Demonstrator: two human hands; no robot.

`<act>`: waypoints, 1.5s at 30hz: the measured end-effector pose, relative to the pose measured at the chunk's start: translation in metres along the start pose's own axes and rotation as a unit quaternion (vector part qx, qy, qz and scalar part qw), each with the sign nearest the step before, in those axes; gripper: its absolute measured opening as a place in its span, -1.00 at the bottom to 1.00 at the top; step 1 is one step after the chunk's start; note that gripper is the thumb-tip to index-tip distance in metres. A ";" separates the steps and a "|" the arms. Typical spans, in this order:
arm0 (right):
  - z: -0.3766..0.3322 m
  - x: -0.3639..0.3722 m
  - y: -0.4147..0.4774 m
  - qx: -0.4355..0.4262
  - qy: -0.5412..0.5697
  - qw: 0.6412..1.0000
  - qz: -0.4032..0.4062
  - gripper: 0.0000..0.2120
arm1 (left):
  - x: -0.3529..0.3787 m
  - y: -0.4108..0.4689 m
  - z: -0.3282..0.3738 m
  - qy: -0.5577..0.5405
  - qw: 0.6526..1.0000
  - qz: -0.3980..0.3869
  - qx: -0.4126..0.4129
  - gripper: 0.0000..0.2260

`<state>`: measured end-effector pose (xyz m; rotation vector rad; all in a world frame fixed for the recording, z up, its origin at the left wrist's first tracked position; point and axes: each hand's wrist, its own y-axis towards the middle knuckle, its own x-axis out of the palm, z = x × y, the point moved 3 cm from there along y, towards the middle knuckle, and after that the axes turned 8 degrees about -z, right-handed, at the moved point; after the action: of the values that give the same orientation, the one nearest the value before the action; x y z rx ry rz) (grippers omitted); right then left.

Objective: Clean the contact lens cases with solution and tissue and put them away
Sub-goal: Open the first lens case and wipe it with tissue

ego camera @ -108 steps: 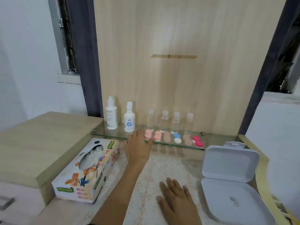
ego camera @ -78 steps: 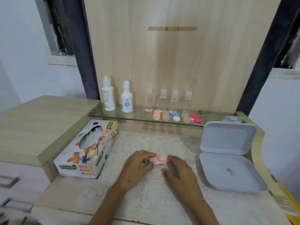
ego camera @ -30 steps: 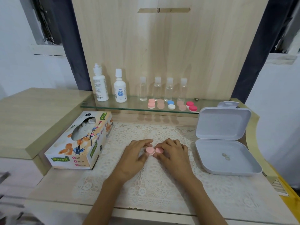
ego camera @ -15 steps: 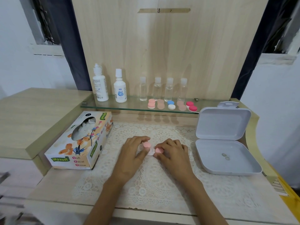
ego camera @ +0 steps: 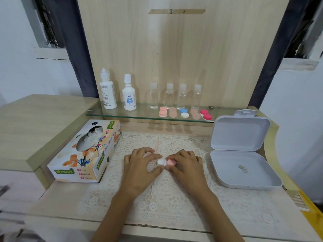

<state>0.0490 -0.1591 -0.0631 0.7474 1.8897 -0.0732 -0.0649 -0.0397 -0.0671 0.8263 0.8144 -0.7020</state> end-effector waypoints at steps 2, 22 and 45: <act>0.000 -0.001 0.000 0.001 0.003 1.000 -0.001 -0.74 | 0.000 0.001 0.001 0.002 1.000 -0.002 -0.001 -0.58; 0.003 -0.001 0.003 0.018 0.038 0.999 0.017 -0.80 | 0.000 0.003 -0.002 0.008 1.000 0.009 -0.021 -0.54; -0.006 -0.009 -0.006 0.027 0.114 0.993 0.024 -0.52 | 0.001 0.004 -0.002 -0.008 1.000 0.009 -0.017 -0.52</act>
<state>0.0428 -0.1660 -0.0546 0.8673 2.0924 -0.0075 -0.0621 -0.0365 -0.0674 0.7947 0.8023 -0.6763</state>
